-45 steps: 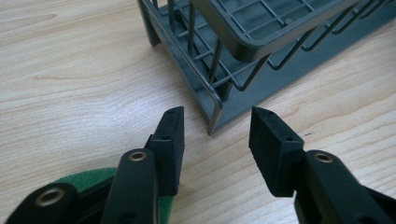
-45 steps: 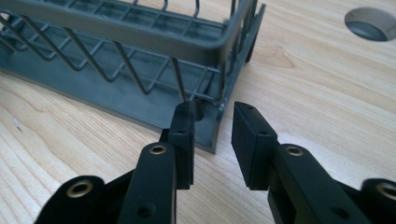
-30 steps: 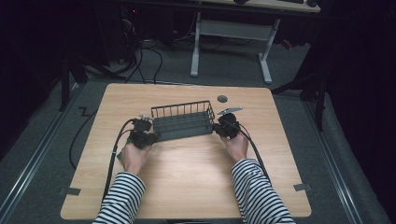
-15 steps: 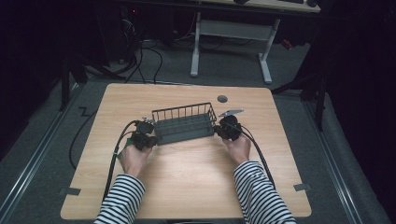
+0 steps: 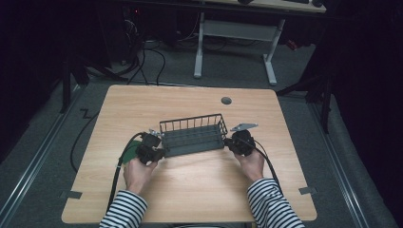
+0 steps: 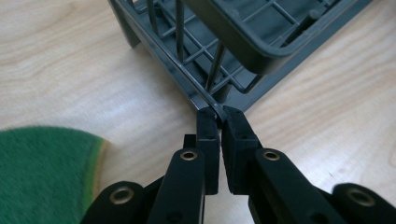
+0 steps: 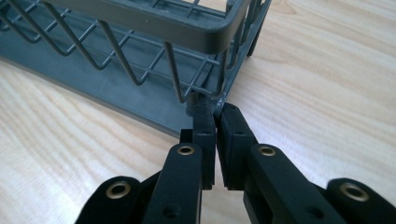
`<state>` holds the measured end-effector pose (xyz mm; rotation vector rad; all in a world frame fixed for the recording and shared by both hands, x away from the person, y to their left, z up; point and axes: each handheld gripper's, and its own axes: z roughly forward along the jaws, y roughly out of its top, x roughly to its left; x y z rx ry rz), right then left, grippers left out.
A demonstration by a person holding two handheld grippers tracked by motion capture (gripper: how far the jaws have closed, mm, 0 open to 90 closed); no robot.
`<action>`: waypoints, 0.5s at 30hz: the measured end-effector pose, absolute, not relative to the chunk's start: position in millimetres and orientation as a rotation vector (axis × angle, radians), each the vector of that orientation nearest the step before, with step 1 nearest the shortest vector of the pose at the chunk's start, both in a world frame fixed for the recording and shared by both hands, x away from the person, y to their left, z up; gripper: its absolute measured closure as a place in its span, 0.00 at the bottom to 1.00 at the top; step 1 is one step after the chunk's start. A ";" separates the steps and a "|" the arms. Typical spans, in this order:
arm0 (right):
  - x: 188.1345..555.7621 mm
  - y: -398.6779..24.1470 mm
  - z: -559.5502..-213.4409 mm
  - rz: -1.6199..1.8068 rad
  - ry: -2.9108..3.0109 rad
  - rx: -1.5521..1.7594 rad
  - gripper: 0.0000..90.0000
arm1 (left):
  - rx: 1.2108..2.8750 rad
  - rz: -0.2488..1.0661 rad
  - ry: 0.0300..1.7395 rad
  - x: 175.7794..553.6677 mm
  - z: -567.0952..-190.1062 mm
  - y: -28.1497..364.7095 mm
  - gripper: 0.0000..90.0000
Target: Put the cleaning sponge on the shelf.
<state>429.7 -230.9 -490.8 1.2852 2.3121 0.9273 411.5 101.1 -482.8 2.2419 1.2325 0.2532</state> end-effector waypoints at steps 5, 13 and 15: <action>420.3 -228.7 -489.2 0.897 2.320 1.279 0.96 | 2.230 0.257 1.231 402.4 -483.6 102.0 0.96; 414.9 -225.8 -492.3 0.900 2.290 1.266 0.84 | 2.199 0.260 1.213 398.8 -486.7 106.0 0.93; 414.6 -225.5 -493.3 0.880 2.292 1.271 0.79 | 2.189 0.254 1.225 399.3 -486.7 105.7 0.89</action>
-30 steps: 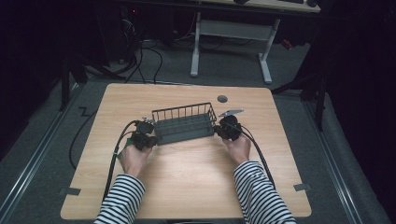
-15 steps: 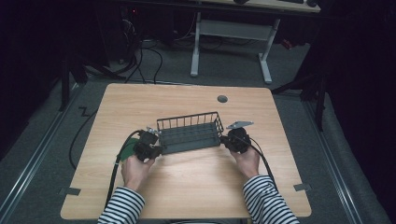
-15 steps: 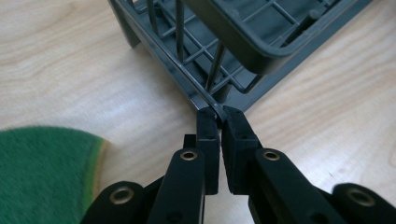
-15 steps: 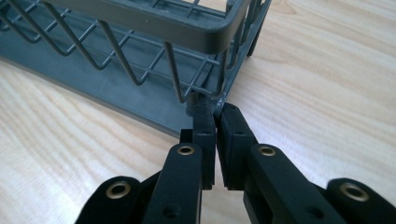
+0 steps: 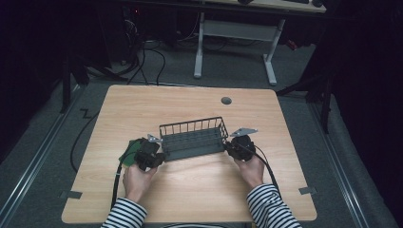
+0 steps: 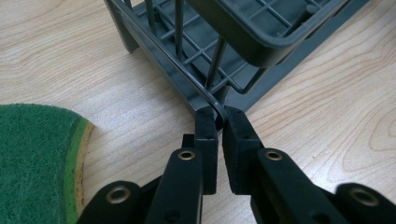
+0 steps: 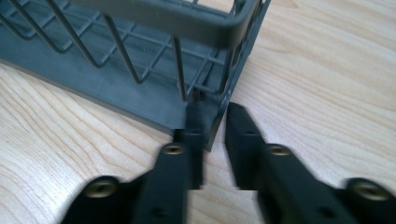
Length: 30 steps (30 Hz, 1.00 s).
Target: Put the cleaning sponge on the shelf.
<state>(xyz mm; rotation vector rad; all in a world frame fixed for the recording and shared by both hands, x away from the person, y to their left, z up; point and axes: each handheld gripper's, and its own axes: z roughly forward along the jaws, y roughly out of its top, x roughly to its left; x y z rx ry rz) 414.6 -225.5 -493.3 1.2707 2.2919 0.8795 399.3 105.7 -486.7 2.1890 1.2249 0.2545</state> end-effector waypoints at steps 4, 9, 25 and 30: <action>414.2 -226.0 -495.5 0.873 2.297 1.295 0.64 | 2.157 0.246 1.249 395.8 -485.4 108.1 0.68; 405.4 -233.0 -491.4 0.931 2.238 1.310 0.52 | 2.144 0.269 1.271 391.2 -485.8 115.3 0.52; 371.6 -292.6 -508.3 0.949 2.112 1.459 0.50 | 2.040 0.275 1.254 361.5 -492.8 150.2 0.40; 352.6 -319.8 -512.4 0.933 2.051 1.488 0.48 | 1.999 0.276 1.265 357.6 -492.5 159.4 0.40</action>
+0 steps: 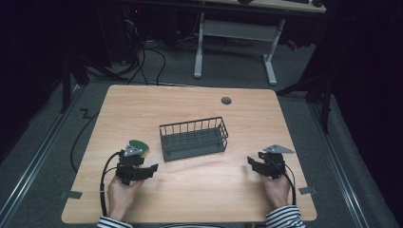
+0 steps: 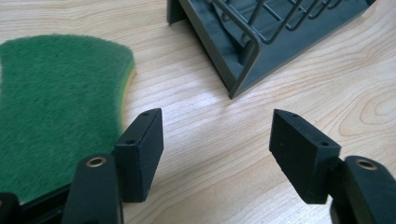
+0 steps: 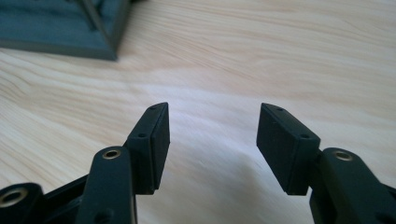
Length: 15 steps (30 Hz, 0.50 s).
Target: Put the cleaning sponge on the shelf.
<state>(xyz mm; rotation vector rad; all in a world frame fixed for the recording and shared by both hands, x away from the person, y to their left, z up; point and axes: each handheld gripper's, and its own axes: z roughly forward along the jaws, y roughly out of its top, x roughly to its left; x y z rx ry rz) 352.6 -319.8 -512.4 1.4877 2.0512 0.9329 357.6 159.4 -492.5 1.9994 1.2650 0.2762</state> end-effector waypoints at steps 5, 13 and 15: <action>335.4 -343.7 -522.1 0.926 1.999 1.545 0.44 | 1.970 0.319 1.277 355.5 -485.8 167.1 0.37; 322.4 -363.4 -528.2 0.845 1.899 1.534 0.41 | 1.951 0.425 1.361 360.5 -469.1 187.3 0.30; 323.9 -364.6 -529.1 0.804 1.912 1.549 0.39 | 1.960 0.454 1.372 363.8 -465.6 192.0 0.27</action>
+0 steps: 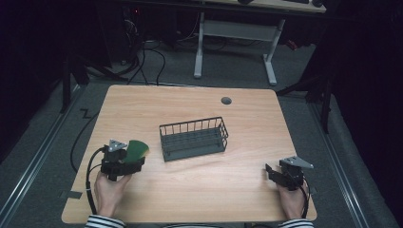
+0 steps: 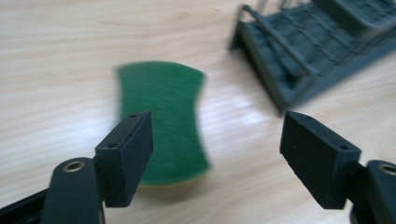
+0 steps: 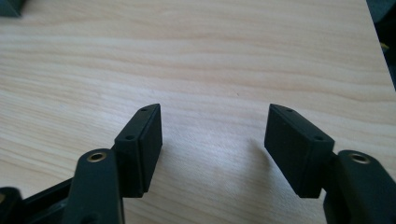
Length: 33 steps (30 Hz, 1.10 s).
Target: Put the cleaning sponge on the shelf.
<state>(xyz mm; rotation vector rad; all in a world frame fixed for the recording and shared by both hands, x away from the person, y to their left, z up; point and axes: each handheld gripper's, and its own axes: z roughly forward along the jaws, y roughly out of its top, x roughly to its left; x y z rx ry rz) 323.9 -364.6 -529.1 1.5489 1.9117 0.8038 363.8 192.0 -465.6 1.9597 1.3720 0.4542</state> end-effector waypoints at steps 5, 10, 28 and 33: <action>325.7 -368.0 -529.3 0.819 1.915 1.599 0.38 | 2.013 0.478 1.401 377.2 -460.0 196.8 0.21; 326.0 -366.7 -529.7 0.811 1.918 1.588 0.37 | 2.112 0.444 1.464 404.6 -468.9 192.6 0.17; 326.1 -366.6 -529.7 0.811 1.925 1.583 0.36 | 2.274 0.390 1.563 449.6 -497.6 175.2 0.05; 326.2 -366.5 -529.8 0.813 1.926 1.582 0.35 | 2.269 0.374 1.557 452.8 -501.7 172.6 0.06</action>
